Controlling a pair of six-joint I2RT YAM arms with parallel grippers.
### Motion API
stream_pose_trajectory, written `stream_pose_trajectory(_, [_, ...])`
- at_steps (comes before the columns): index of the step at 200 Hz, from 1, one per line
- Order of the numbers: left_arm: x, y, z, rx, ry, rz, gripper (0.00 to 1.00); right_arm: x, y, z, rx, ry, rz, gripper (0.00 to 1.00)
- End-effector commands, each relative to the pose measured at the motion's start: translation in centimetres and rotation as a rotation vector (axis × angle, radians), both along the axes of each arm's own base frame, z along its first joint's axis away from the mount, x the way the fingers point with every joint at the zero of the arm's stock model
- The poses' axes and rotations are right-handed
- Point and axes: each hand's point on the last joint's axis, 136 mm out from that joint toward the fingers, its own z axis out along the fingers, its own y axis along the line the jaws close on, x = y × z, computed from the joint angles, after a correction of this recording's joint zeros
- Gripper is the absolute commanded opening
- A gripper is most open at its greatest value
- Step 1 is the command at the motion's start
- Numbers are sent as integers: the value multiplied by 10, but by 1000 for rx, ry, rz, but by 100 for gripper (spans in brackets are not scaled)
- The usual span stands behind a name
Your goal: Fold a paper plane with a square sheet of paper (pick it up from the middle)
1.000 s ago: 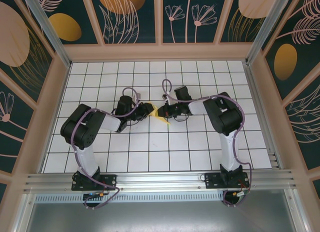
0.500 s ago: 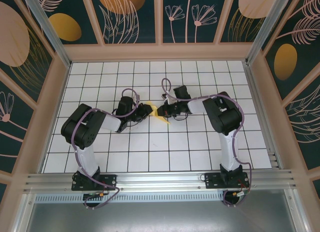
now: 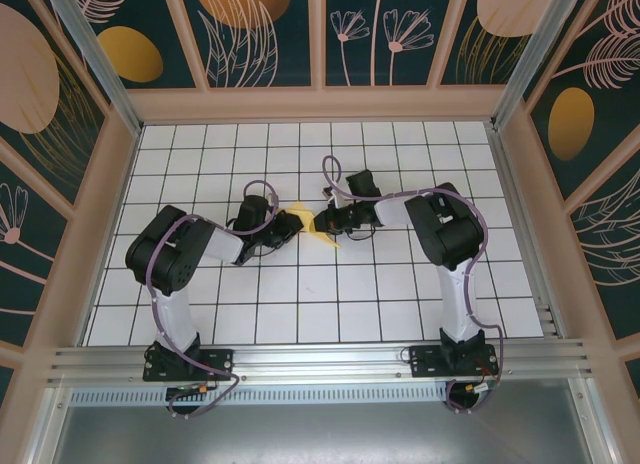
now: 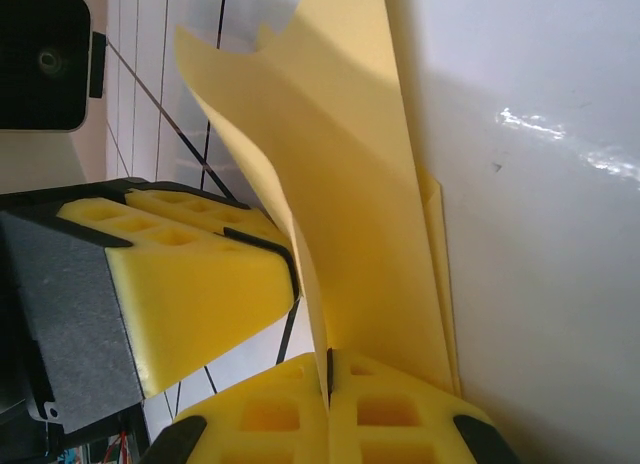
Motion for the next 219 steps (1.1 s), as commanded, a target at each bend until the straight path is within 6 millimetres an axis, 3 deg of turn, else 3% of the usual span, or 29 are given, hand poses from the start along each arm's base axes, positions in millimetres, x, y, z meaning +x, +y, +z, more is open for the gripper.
stream_pose_trajectory(1, [2, 0, -7, 36, 5, -5, 15, -7, -7, -35, -94, 42, -9, 0])
stream_pose_trajectory(55, [-1, 8, -24, 94, 89, 28, 13, -5, -6, -28, -90, 34, -2, 0])
stream_pose_trajectory(157, [-5, 21, -46, 162, 206, 99, 13, -1, -7, 5, -53, -26, 53, 21])
stream_pose_trajectory(219, [-10, 24, -57, 189, 256, 107, 13, -10, -22, 4, -84, -46, 59, 25])
